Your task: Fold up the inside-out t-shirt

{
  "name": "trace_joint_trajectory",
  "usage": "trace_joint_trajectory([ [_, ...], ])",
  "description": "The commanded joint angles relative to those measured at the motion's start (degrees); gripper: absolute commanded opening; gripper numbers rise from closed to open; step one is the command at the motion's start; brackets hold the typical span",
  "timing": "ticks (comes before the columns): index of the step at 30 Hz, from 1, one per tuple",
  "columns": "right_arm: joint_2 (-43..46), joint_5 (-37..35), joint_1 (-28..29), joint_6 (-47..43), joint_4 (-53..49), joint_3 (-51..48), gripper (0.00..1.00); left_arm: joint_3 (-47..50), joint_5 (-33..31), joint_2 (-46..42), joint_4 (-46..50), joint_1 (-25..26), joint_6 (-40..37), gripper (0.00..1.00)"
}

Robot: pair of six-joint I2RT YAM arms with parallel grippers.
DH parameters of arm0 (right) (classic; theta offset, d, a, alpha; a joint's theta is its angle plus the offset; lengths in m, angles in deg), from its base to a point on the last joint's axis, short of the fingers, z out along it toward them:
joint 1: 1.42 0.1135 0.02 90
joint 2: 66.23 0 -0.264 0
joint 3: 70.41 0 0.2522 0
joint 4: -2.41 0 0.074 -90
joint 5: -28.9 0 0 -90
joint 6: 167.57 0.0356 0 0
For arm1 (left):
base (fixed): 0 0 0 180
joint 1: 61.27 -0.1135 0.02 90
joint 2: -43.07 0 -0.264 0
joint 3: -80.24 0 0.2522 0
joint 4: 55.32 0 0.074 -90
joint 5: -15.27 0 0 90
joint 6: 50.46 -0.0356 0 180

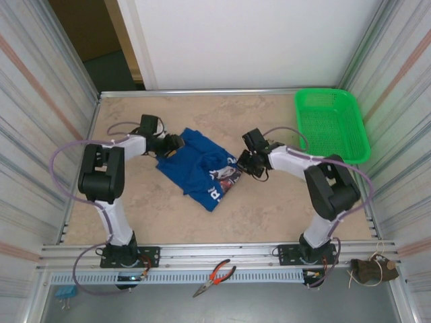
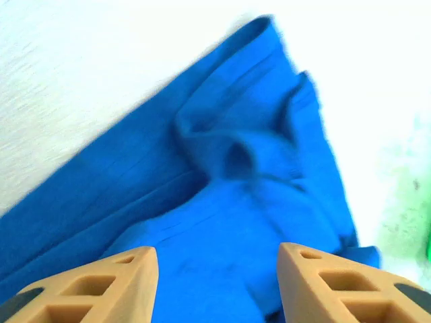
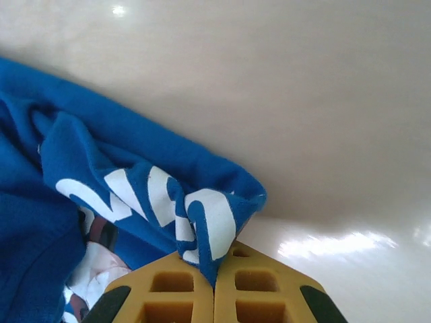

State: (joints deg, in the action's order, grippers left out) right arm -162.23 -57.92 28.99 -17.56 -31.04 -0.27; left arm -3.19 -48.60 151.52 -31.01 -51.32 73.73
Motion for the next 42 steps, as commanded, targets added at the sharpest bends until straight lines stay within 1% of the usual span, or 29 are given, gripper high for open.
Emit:
trace_joint_trajectory([
  [1, 1.2, -4.7, 1.0, 2.1, -1.6, 0.1, 0.0, -1.7, 0.2, -7.3, 4.8, 0.6, -5.1, 0.5],
  [4, 0.9, -6.0, 1.8, 1.3, -3.0, 0.6, 0.0, 3.4, -1.2, -16.9, 9.0, 1.9, -8.7, 0.51],
  [7, 1.1, -6.8, 2.1, 1.5, -3.3, -0.2, 0.0, 10.3, -4.2, -27.6, 14.0, 6.8, -10.0, 0.52],
  [10, 1.2, -6.8, 2.2, 1.9, -2.9, -1.4, 0.0, 16.4, -10.6, -36.1, 16.7, 15.8, -7.1, 0.55],
  [13, 0.9, -6.8, 2.4, 2.0, -2.9, -2.1, 0.0, 20.2, -19.0, -40.5, 17.0, 25.2, -2.6, 0.58],
  [16, 0.9, -7.1, 2.5, 2.2, -2.9, -2.6, 0.0, 20.3, -28.1, -40.1, 18.6, 32.5, -0.5, 0.61],
  [17, 0.8, -7.2, 2.6, 2.2, -2.9, -2.7, 0.0, 19.8, -29.9, -38.9, 18.7, 34.3, -0.6, 0.61],
  [20, 0.6, -7.4, 2.8, 2.0, -3.1, -2.6, 0.0, 17.0, -32.7, -34.5, 19.6, 37.6, -2.0, 0.64],
  [22, 0.4, -7.6, 2.9, 2.0, -3.2, -2.6, 0.0, 15.9, -33.9, -32.5, 18.5, 39.2, -2.9, 0.64],
  [25, 0.3, -7.8, 3.0, 1.9, -3.1, -2.8, 0.0, 14.8, -34.3, -29.8, 17.3, 40.1, -3.6, 0.65],
  [36, 0.2, -7.4, 3.2, 1.7, -2.8, -2.9, 0.0, 13.3, -34.7, -21.8, 13.3, 40.4, -4.0, 0.65],
  [38, 0.2, -7.3, 3.2, 1.6, -2.7, -2.9, 0.0, 12.9, -34.7, -20.5, 12.7, 40.4, -4.2, 0.6],
  [39, 0.4, -7.3, 3.2, 1.5, -2.7, -2.9, 0.0, 12.7, -34.7, -20.0, 12.3, 40.4, -4.2, 0.55],
  [40, 0.3, -7.3, 3.2, 1.4, -2.8, -2.9, 0.0, 12.6, -34.7, -19.6, 11.9, 40.3, -4.5, 0.47],
  [42, 0.4, -7.4, 3.2, 1.3, -2.9, -2.9, 0.0, 12.2, -34.7, -19.1, 11.3, 40.0, -4.9, 0.16],
])
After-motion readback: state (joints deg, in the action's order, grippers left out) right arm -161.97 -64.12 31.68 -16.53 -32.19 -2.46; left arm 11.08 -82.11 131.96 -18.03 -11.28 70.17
